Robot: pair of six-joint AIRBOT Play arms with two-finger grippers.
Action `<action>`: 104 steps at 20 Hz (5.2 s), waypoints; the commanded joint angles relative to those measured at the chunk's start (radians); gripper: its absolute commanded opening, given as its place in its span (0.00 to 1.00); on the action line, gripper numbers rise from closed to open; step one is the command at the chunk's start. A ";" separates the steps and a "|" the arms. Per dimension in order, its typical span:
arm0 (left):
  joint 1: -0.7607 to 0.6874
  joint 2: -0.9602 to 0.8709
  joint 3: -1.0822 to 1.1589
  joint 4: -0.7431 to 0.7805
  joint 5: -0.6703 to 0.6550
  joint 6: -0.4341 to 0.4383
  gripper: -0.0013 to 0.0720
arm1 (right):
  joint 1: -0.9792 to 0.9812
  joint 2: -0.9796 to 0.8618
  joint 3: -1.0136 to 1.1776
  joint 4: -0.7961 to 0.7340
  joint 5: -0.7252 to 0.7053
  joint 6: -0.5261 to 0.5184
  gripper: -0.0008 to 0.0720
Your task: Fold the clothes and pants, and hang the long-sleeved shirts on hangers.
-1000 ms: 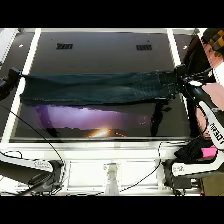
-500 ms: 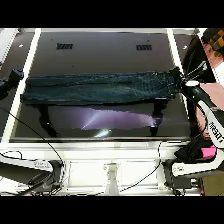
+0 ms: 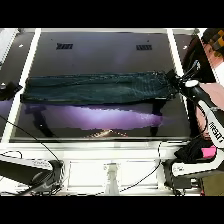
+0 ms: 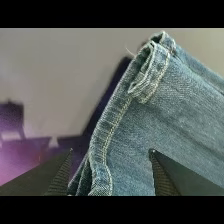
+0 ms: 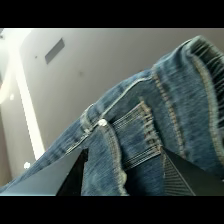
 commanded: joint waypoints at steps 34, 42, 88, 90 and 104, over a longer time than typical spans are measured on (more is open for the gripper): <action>-0.006 -0.327 0.369 -0.083 -0.610 0.150 0.06 | 0.001 0.001 0.112 -0.004 0.282 -0.001 0.70; -0.031 -0.154 0.426 -0.192 -0.616 0.152 0.06 | 0.009 0.077 0.112 0.025 0.488 -0.132 0.61; -0.771 -0.094 0.421 -0.232 -0.643 -0.019 0.06 | 0.569 -0.428 0.934 -0.363 0.764 0.455 0.06; -0.840 -0.135 0.421 -0.232 -0.644 -0.053 0.06 | 0.504 -0.361 0.934 -0.428 0.784 0.455 0.06; -0.853 -0.156 0.422 -0.307 -0.710 -0.052 0.27 | 0.384 -0.244 0.934 -0.651 0.890 0.393 0.06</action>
